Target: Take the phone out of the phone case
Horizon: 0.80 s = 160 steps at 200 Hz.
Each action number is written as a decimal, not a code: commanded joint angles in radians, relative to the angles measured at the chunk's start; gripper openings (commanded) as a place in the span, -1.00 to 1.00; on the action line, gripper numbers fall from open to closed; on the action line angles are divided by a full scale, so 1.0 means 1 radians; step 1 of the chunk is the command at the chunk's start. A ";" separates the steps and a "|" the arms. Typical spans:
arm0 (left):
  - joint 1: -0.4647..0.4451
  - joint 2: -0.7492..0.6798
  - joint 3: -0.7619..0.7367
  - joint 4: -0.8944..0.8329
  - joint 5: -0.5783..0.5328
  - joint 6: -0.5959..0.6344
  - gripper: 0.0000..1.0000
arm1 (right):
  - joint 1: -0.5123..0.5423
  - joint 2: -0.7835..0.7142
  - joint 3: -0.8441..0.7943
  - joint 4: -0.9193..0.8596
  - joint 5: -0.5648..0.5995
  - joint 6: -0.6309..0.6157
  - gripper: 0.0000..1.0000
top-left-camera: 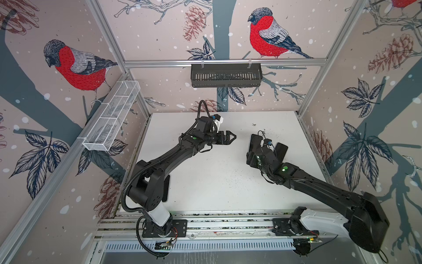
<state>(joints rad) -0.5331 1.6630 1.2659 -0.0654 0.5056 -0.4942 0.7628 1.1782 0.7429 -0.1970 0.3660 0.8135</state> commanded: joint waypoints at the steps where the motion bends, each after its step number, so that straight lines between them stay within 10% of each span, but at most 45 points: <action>1: -0.008 0.018 0.026 0.064 0.081 -0.032 0.97 | 0.030 0.003 0.012 0.116 0.072 -0.061 -0.25; 103: -0.031 0.120 0.099 0.097 0.174 -0.093 0.89 | 0.084 0.040 0.026 0.200 0.037 -0.152 -0.33; 160: -0.031 0.150 0.129 0.098 0.172 -0.100 0.49 | 0.093 0.059 0.031 0.213 0.014 -0.169 -0.34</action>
<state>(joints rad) -0.5629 1.8072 1.3777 -0.0120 0.6594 -0.5861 0.8505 1.2297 0.7609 -0.0486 0.3824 0.6731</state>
